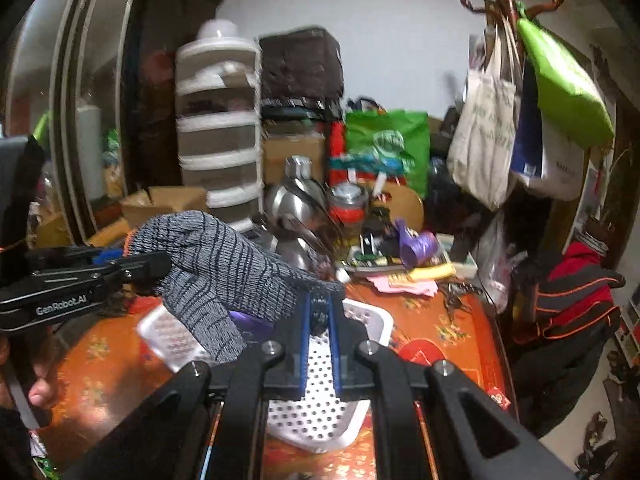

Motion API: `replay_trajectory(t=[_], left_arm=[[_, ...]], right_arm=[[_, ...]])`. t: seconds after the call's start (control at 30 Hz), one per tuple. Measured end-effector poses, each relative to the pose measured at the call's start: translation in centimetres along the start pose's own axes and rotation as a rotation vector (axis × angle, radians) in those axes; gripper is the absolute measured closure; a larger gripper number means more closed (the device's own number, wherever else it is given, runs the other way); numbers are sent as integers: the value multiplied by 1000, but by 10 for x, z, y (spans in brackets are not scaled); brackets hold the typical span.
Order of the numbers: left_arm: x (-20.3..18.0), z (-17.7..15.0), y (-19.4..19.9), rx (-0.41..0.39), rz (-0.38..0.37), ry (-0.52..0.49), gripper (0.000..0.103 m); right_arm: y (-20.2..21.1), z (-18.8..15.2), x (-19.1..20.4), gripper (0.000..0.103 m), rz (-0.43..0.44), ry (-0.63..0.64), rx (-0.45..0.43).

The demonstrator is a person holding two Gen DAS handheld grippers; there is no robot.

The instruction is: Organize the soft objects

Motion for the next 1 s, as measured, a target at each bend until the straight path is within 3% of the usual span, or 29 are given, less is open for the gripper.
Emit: replay_trajectory(t=[0.27,0.67,0.8,0.83,0.87,0.93,1.0], left_arm=[[24,-22,-85,100,100,-13,84],[63,-62,-130,180,140,6,82],[71,-68,-133,185,153,13,64],[74,-68,-133,178,160,15,52],[76,-67,-131,170,168,17,42],[79,-67,-128,165,171,22,37],[81,-66,-124,147,175,26,35]], right_arm=[[-69,-38,4,96,24,-6,94],[-98,-68,29,96,91,6,156],[-99,-72,31,95,112,-20,161],[-99,-73,31,93,114,-28,162],[-100,-74,32,88,115,-27,164],[-98,-75,32,71,98,-25,164],[-95,-74,30,43,85,-30,150]])
Point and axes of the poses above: each gripper's, at about its wrist camera, not at the fingertips, and y roughly against the way its jaws point, x to its left, z to its top, the point moved 7 cm from there along -y, roughly the way its jaws point, and after that the axes turned 13 degrees about y, right-handed, at the moved point
